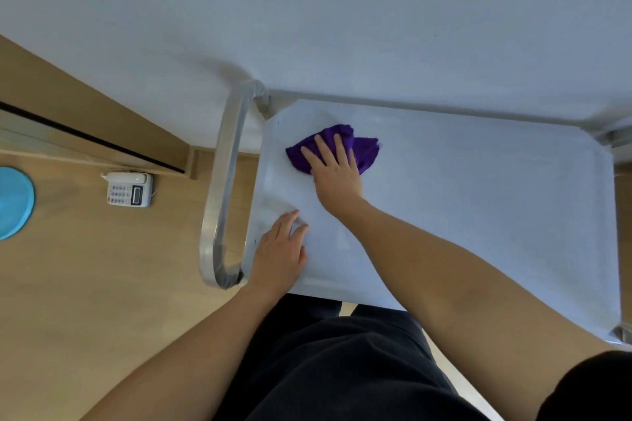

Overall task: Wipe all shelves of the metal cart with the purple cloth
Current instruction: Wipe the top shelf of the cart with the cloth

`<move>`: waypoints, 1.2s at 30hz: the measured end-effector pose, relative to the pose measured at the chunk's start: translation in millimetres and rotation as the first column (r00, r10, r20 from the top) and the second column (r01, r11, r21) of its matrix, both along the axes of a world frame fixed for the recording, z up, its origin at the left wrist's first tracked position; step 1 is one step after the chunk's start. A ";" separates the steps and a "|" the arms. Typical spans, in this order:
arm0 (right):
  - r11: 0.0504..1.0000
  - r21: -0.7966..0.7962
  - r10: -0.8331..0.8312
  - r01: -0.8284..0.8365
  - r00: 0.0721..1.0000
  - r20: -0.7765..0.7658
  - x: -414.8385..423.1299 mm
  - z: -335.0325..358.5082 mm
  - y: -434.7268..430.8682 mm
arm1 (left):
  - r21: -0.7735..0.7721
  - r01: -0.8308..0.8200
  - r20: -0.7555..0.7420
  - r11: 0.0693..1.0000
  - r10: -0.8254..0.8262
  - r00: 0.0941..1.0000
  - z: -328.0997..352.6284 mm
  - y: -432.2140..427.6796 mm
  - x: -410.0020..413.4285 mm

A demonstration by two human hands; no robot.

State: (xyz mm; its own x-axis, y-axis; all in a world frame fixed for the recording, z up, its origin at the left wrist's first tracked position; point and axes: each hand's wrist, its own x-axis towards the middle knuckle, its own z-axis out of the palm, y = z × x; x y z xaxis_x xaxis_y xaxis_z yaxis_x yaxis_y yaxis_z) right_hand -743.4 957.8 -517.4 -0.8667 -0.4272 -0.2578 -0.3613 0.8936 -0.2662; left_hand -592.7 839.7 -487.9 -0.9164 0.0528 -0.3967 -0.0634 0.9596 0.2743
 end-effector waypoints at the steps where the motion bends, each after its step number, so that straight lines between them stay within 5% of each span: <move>1: 1.000 0.007 0.026 -0.026 1.000 -0.003 4.3 0.3 9.1 | 0.002 -0.002 0.005 1.000 0.002 1.000 0.8 1.8 -0.7; 14: 0.971 0.065 -0.232 0.229 0.972 0.041 49.2 12.4 185.5 | 0.070 0.265 -0.046 0.962 -0.262 0.964 7.6 111.9 -14.4; 26: 0.842 0.177 -0.534 0.509 0.831 0.154 42.2 25.1 383.3 | 0.123 0.447 -0.002 0.886 -0.451 0.893 11.2 238.2 -20.4; 36: 0.879 0.101 -0.476 0.467 0.873 0.104 107.6 10.9 415.2 | 0.079 0.545 0.070 0.835 -0.550 0.832 -5.4 298.4 -9.4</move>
